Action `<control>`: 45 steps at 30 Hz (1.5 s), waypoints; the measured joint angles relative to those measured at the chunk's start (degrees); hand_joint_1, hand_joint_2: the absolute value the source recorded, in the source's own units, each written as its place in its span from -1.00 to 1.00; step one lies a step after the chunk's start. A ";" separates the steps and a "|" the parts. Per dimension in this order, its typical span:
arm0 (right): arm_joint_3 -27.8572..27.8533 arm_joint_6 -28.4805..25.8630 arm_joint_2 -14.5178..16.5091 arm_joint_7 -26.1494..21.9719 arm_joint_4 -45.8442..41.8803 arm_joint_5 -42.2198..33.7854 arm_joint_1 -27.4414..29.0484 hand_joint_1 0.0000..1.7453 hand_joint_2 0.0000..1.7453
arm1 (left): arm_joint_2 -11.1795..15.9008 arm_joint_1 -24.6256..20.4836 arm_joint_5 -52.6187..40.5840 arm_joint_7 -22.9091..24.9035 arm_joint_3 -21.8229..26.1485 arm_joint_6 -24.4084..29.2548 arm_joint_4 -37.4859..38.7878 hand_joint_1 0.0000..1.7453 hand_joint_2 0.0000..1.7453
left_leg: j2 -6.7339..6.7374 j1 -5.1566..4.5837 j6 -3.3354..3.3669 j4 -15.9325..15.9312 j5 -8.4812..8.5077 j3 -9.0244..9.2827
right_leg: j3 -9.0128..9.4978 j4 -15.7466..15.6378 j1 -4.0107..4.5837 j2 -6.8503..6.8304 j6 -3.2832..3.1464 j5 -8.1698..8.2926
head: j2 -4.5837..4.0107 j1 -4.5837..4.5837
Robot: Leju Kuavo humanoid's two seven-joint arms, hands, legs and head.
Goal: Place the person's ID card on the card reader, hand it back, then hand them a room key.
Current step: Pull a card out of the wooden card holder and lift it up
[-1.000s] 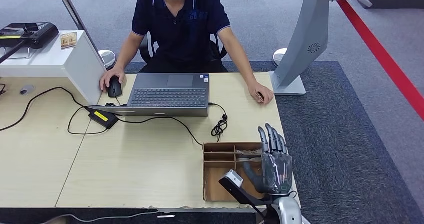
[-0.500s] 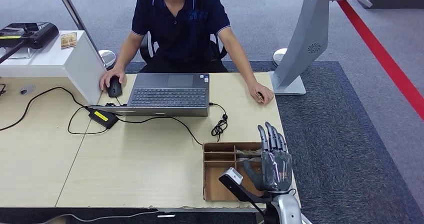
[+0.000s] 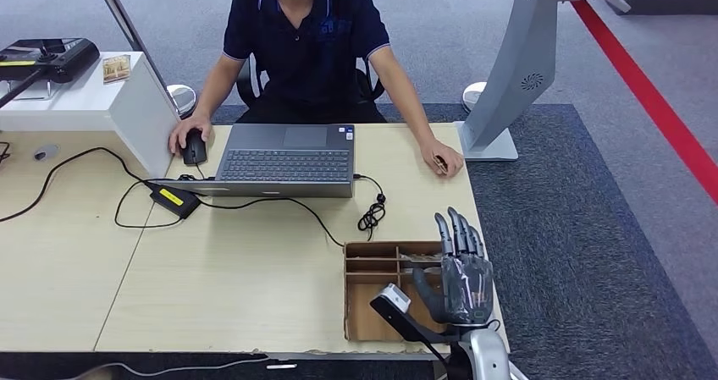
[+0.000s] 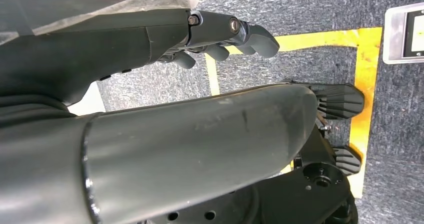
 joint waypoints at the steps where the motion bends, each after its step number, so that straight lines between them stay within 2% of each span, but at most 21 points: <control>1: 0.00 0.00 0.05 -0.06 0.11 -0.07 -0.01 -0.72 1.00 | 0.00 0.00 -0.01 0.00 0.00 -0.01 0.00 -1.00 -1.00 | 0.00 0.00 0.00 0.00 0.00 0.00 | 0.00 0.00 0.00 0.00 0.00 0.00 | 0.00 0.00; 8: -0.02 0.00 0.27 -0.13 0.65 -0.27 -0.04 -0.70 1.00 | 0.00 0.00 -0.03 0.00 0.00 -0.03 0.00 -1.00 -1.00 | 0.00 0.00 0.00 0.00 0.00 0.00 | 0.00 0.00 0.00 0.00 0.00 0.00 | 0.00 0.00; 19: -0.02 0.00 0.31 -0.22 1.07 -0.27 -0.05 -0.46 1.00 | 0.00 0.00 -0.07 0.00 0.00 -0.02 0.00 -1.00 -1.00 | 0.00 0.00 0.00 0.00 0.00 0.00 | 0.00 0.00 0.00 0.00 0.00 0.00 | 0.00 0.01; 26: -0.02 0.00 0.31 -0.22 1.36 -0.27 -0.04 -0.47 1.00 | 0.00 0.00 -0.07 0.00 0.00 -0.03 0.00 -1.00 -1.00 | 0.00 0.00 0.00 0.00 0.00 0.00 | 0.00 0.00 0.00 0.00 0.00 0.00 | 0.00 0.01; 37: -0.03 0.00 0.31 -0.22 1.65 -0.29 -0.03 -0.30 1.00 | 0.00 0.00 -0.07 0.00 0.00 -0.04 0.00 -1.00 -1.00 | 0.00 0.00 0.00 0.00 0.00 0.00 | 0.00 0.00 0.00 0.00 0.00 0.00 | 0.00 0.01; 45: -0.07 0.00 0.31 -0.22 2.00 -0.29 -0.03 -0.30 1.00 | 0.04 0.00 -0.07 0.00 -0.37 -0.04 0.00 -1.00 -1.00 | 0.00 0.00 0.00 0.00 0.00 0.00 | -0.01 0.00 0.00 0.00 0.00 0.00 | 0.00 0.01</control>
